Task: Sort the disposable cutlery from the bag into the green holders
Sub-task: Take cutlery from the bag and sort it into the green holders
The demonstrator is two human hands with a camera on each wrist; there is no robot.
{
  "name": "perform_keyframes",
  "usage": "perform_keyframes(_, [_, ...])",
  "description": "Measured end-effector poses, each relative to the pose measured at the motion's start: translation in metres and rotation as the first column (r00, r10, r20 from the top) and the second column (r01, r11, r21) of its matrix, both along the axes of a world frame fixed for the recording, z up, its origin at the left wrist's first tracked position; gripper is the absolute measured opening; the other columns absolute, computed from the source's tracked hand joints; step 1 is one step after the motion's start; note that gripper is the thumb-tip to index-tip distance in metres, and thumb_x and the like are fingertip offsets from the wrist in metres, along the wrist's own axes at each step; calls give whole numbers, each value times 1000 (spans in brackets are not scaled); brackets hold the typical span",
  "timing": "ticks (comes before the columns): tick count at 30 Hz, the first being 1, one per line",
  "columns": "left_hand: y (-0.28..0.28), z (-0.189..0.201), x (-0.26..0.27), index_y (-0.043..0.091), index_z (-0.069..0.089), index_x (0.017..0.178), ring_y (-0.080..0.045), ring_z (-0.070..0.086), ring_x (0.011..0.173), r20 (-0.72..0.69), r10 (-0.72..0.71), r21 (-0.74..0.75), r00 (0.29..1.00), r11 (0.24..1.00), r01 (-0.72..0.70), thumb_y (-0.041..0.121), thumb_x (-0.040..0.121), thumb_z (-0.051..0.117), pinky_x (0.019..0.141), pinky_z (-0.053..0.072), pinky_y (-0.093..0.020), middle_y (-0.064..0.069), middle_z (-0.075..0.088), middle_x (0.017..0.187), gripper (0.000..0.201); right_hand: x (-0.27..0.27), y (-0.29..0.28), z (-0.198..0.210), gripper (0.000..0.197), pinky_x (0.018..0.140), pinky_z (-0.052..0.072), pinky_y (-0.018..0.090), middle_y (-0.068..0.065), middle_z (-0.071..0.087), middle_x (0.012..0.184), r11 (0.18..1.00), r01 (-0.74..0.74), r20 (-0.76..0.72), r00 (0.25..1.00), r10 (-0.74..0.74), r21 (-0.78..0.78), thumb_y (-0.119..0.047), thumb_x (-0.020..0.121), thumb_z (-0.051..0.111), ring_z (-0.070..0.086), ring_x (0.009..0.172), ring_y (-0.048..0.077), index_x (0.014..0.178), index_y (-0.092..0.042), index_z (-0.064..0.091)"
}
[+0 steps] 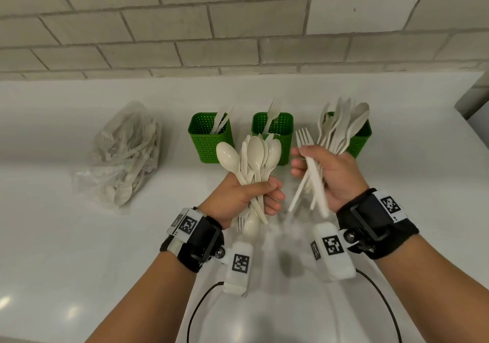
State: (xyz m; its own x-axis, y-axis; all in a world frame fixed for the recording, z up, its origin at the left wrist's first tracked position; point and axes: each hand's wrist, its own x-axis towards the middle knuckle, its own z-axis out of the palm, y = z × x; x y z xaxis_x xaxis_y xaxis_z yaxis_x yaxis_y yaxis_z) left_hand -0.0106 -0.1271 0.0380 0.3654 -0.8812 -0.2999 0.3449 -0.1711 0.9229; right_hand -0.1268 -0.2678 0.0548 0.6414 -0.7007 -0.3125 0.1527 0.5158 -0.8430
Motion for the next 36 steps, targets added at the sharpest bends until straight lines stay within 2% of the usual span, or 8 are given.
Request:
perform_keyframes(4, [-2,2,0,-3,66,97,-21,62,56,75,-15,-20,997,1000,16,9,89,63,55,54,-31,-13,67,73,15,0,8,-8,30,61,53,36,11,53,55,977,-189,0,982,190,-101,5,67,76,55,52,24,92,5,60])
perform_keyframes(8, [-3,6,-3,-3,67,92,-21,61,52,212,-139,-15,967,989,145,2,92,61,53,53,-31,-14,66,70,8,0,16,-8,24,58,51,58,24,50,57,866,-460,45,878,476,-198,2,75,76,57,56,45,75,14,56])
perform_keyframes(12, [0,7,-1,-4,68,96,-22,65,60,171,-122,-5,978,992,125,9,90,64,59,57,-33,-15,69,75,15,-1,19,-8,14,60,52,49,27,54,63,881,-394,56,905,421,-263,4,79,72,57,57,40,79,12,60])
perform_keyframes(17, [5,-4,0,0,65,99,-25,68,67,65,71,-50,995,996,-68,8,92,61,66,60,-38,-18,72,90,12,6,10,-18,31,75,53,39,19,68,89,952,-17,60,998,37,-305,-10,66,82,64,81,27,92,0,69])
perform_keyframes(22, [4,0,-5,5,69,102,-24,69,68,205,80,-108,976,992,-59,13,91,62,69,59,-35,-14,73,78,15,11,32,-21,17,54,43,39,26,52,66,953,-262,176,942,286,-149,4,76,74,46,50,23,85,8,60])
perform_keyframes(26, [6,-1,1,4,62,123,-29,71,86,236,-20,-54,972,998,34,6,94,58,80,59,-39,-13,74,90,29,10,36,-20,14,55,47,43,18,49,65,974,-180,152,968,201,-139,-6,79,73,44,52,23,76,-1,61])
perform_keyframes(30, [13,-2,2,3,69,102,-26,67,73,253,-45,31,966,999,39,11,95,60,77,57,-39,-12,73,86,15,11,28,-12,13,66,53,46,13,63,72,974,-95,197,971,136,-205,-8,71,77,59,67,29,75,-9,64])
perform_keyframes(36, [17,2,6,9,69,104,-26,62,61,307,-163,40,938,986,159,16,94,63,71,54,-34,-12,71,80,13,10,24,-10,28,56,55,35,11,67,75,960,-221,127,961,245,-174,4,68,72,66,67,24,92,-7,64])
